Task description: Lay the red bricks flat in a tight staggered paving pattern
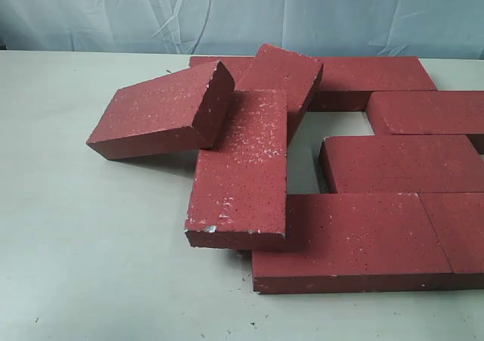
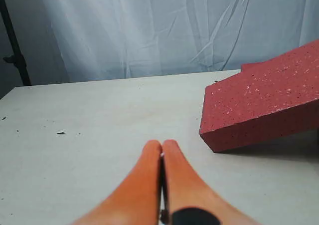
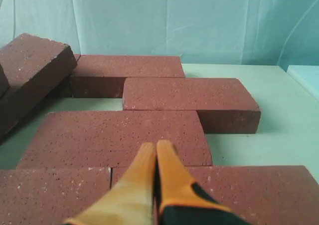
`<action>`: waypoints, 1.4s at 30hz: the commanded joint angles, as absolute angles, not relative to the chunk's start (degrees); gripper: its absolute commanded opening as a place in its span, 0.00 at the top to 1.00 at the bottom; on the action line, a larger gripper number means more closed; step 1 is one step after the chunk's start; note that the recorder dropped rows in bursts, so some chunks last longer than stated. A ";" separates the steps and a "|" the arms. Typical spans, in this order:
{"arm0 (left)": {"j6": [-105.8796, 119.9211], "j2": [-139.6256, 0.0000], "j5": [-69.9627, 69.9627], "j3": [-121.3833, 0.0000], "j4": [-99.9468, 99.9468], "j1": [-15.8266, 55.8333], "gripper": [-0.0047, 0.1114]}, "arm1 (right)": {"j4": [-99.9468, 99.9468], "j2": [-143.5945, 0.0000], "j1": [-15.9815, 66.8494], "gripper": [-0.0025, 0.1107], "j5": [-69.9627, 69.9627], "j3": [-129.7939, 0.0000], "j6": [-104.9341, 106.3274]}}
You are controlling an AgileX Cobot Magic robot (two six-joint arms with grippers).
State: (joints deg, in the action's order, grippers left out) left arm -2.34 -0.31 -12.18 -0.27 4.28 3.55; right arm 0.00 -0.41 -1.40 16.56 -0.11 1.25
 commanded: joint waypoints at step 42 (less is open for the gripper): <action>-11.78 -59.49 12.02 -30.89 23.12 3.52 0.96 | 38.89 -72.30 3.58 0.99 3.54 -41.45 -24.24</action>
State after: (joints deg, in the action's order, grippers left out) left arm -10.53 -55.29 15.15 -28.17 20.53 3.55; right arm 38.17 -69.52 2.27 -2.48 -39.41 -23.81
